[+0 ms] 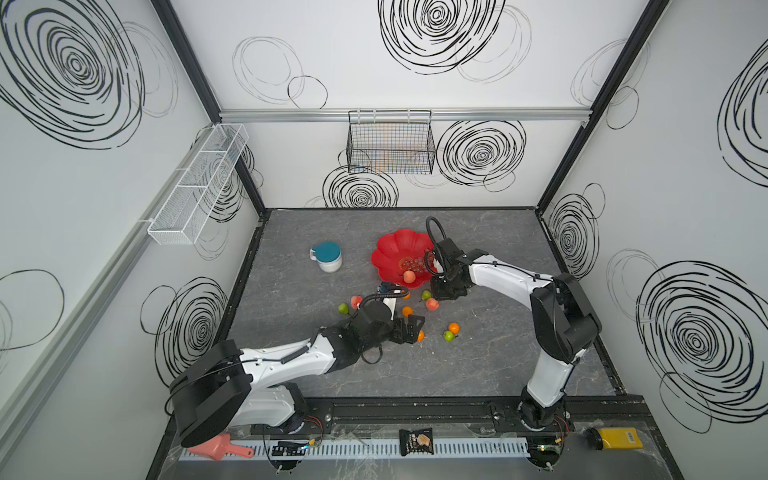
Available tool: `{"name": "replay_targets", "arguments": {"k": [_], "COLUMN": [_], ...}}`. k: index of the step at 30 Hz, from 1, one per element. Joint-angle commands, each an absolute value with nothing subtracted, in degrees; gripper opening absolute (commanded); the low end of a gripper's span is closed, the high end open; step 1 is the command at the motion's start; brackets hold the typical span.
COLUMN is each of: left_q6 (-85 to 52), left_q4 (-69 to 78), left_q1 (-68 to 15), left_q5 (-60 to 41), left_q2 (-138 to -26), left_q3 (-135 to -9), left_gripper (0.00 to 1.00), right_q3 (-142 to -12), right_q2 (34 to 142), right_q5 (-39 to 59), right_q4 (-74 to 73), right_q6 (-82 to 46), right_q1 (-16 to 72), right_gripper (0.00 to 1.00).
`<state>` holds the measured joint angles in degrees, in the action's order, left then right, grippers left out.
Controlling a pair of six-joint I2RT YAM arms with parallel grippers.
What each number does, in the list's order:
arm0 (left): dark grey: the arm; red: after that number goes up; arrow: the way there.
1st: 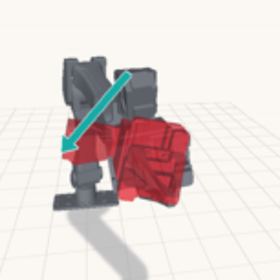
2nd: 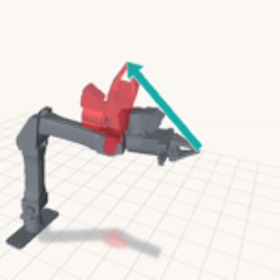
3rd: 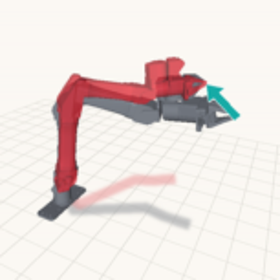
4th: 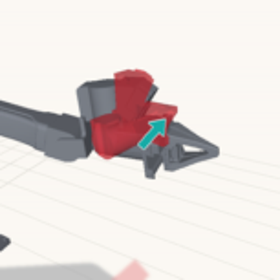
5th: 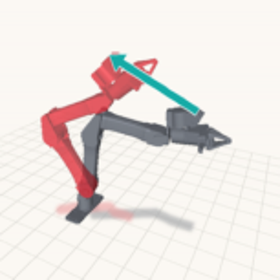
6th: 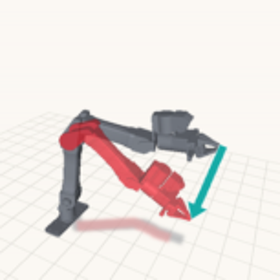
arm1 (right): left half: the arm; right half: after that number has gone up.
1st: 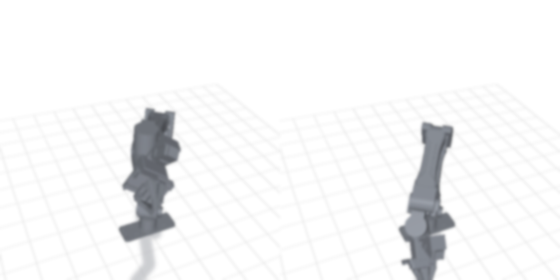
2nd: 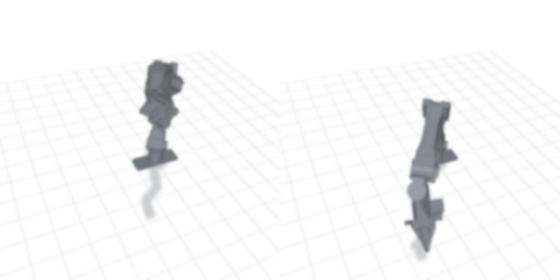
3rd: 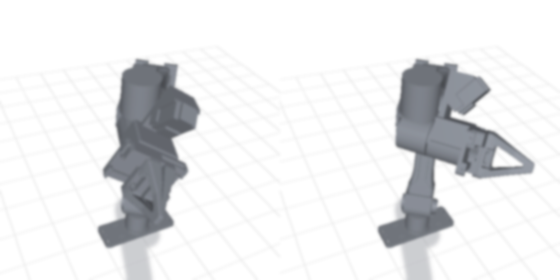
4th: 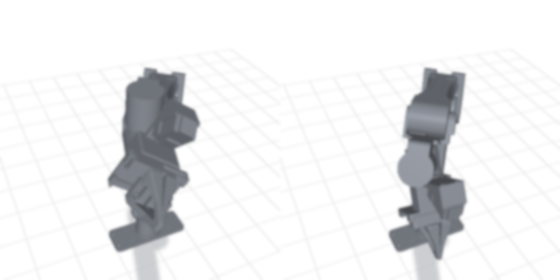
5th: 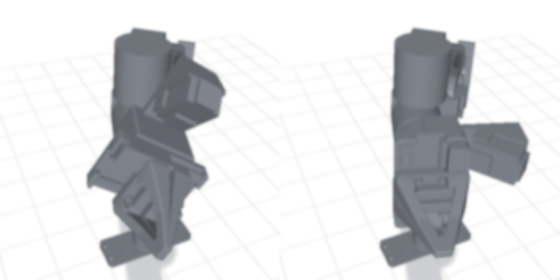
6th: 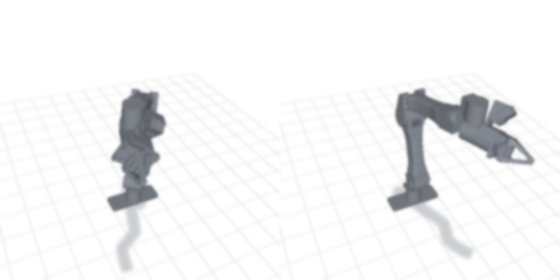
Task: Place and organize the fake fruits in the fruit bowl
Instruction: 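Lower the right gripper and close it on the second peach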
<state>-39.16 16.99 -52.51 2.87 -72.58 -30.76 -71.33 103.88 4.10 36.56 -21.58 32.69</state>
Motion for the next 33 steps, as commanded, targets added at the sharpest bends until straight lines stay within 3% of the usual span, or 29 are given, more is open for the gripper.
{"name": "replay_targets", "arguments": {"k": [1, 23, 33], "left_q6": [-40.08, -40.22, -37.83], "left_q4": [20.45, 18.96, 15.49], "left_q1": [-52.65, -52.35, -44.86], "left_q5": [3.43, 6.16, 3.38], "left_q2": [-72.85, -67.46, -64.89], "left_q3": [-31.38, -30.15, -30.83], "left_gripper": [1.00, 0.99, 1.00], "right_q3": [-70.78, -69.62, -74.03], "right_q2": [103.29, 95.51, 93.32], "right_q5": [3.87, 4.26, 4.15], "right_q4": [36.34, 38.34, 37.80], "right_q6": [-21.45, -21.98, -22.38], "right_q1": [32.42, 32.98, 33.49], "right_gripper": [0.15, 0.04, 0.03]}}
